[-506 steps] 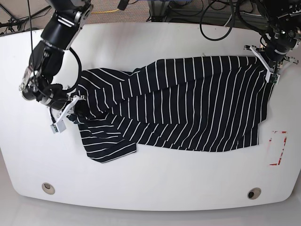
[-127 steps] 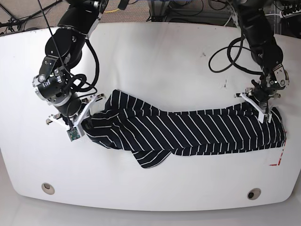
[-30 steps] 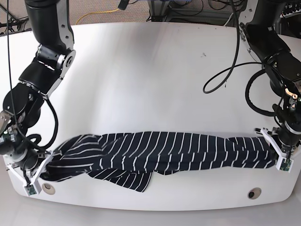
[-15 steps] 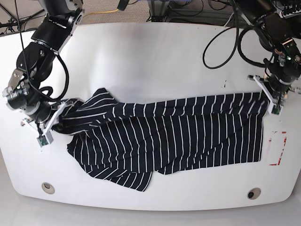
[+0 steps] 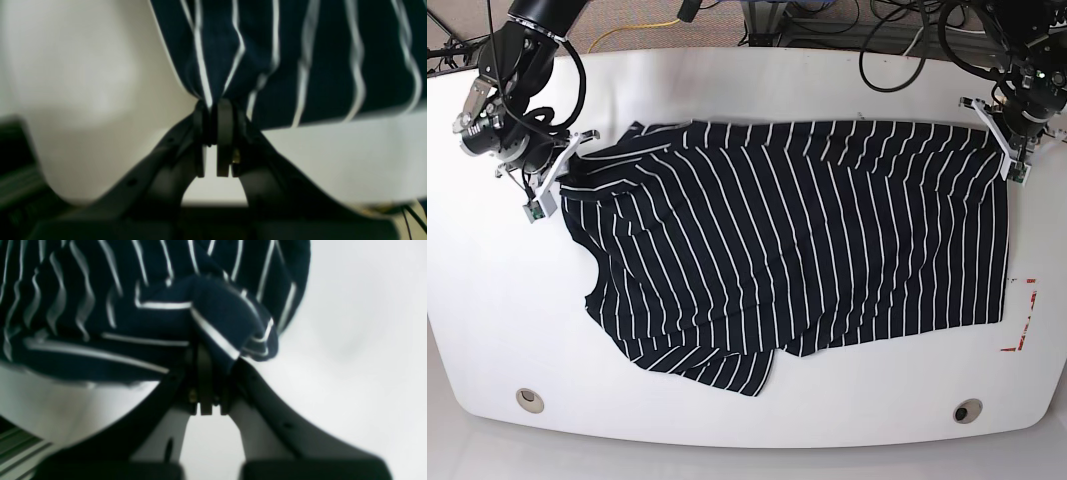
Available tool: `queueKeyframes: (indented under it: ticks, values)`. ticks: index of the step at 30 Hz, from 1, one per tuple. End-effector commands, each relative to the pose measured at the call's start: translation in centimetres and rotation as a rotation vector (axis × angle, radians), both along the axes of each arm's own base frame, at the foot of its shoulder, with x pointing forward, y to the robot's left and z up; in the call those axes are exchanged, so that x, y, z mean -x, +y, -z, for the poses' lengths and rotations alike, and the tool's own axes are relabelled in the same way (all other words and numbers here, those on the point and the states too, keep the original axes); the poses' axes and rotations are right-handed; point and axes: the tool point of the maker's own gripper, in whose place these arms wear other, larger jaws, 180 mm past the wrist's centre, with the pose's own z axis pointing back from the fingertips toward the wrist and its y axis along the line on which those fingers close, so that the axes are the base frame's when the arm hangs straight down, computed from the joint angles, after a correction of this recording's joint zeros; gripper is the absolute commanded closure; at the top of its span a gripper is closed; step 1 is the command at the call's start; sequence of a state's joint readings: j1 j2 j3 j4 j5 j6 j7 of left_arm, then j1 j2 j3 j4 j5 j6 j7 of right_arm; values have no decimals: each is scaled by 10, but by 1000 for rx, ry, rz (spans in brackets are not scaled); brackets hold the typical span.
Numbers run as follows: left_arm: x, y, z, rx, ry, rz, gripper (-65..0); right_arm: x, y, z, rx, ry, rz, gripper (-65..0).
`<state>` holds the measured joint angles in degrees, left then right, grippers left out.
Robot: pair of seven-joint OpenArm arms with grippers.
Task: Fold the T-shirt properly
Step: 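Drag the held shirt edge away across the table with both grippers, spreading it flat, then lower the shirt edge with both grippers and release it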
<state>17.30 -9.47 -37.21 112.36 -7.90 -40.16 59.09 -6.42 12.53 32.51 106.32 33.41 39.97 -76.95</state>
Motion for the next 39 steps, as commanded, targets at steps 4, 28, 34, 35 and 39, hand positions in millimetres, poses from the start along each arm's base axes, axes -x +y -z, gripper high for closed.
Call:
queueKeyframes:
  ticks: [4, 28, 34, 35, 39]
  values:
    - [-6, 10, -15, -51, -30, 27, 0, 19, 3, 1, -66, -7, 0, -33]
    - [-1, 14, -3, -30, 4, 12, 0, 82, -36, 39, -584, 27, 395, -496]
    - [-1, 13, -3, -28, 4, 13, 0, 75, -26, 26, -670, -35, 385, -498]
    - [-1, 13, -3, -28, 4, 13, 0, 75, -26, 27, -669, -34, 385, -498]
    - [-3, 8, -1, -24, 9, 30, 0, 74, -27, 29, -656, -27, 385, -496]
